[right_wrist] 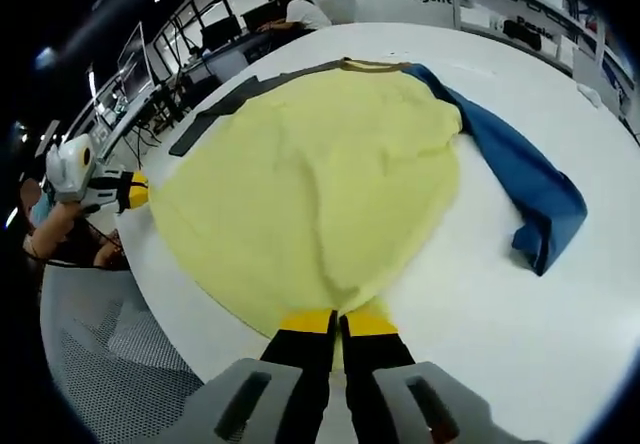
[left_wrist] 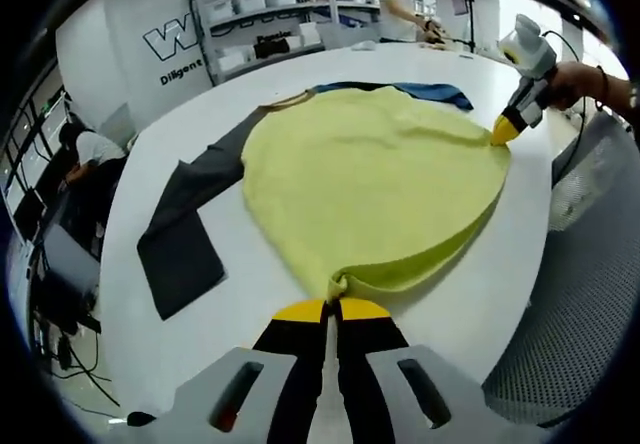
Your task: Fold the garment on the visible template until the final outline fits inside the template.
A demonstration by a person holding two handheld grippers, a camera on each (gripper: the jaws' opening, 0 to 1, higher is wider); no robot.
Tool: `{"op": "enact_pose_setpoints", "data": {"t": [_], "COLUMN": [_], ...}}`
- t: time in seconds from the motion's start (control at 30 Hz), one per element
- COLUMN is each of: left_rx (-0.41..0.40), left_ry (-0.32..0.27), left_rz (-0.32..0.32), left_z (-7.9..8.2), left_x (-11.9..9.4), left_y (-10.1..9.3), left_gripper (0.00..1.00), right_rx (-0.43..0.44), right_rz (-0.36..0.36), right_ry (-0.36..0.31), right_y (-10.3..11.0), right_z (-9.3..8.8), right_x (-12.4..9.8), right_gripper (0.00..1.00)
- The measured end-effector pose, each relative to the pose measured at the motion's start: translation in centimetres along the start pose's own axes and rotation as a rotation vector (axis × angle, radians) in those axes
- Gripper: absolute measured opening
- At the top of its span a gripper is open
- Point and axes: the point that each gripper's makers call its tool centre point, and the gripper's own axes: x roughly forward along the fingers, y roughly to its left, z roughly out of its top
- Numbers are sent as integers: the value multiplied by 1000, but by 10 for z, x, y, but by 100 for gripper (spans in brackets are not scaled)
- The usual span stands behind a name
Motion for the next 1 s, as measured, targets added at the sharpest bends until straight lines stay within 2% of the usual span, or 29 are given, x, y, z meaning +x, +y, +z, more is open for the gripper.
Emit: {"op": "enact_pose_setpoints", "data": {"t": [0.17, 0.33, 0.47, 0.73, 0.87, 1.0], "left_rx": [-6, -8, -11, -16, -15, -13], "left_ry": [-6, -7, -7, 1, 3, 4], "left_rz": [9, 12, 30, 44, 44, 40], "left_z": [0, -2, -2, -5, -6, -6], "left_x": [1, 1, 1, 1, 1, 1], "left_y": [4, 6, 10, 13, 13, 13], "left_gripper": [6, 6, 6, 6, 6, 6], "right_rx": [12, 16, 20, 0, -10, -21], "right_rz": [13, -11, -24, -44, -39, -34], "right_ry": [-60, -93, -115, -56, -43, -36], "right_y": [-2, -15, -22, -29, -28, -26], "right_z": [11, 18, 20, 1, -6, -10], "right_x": [-13, -24, -27, -19, -12, -6], "right_gripper": [13, 19, 29, 24, 14, 13]}}
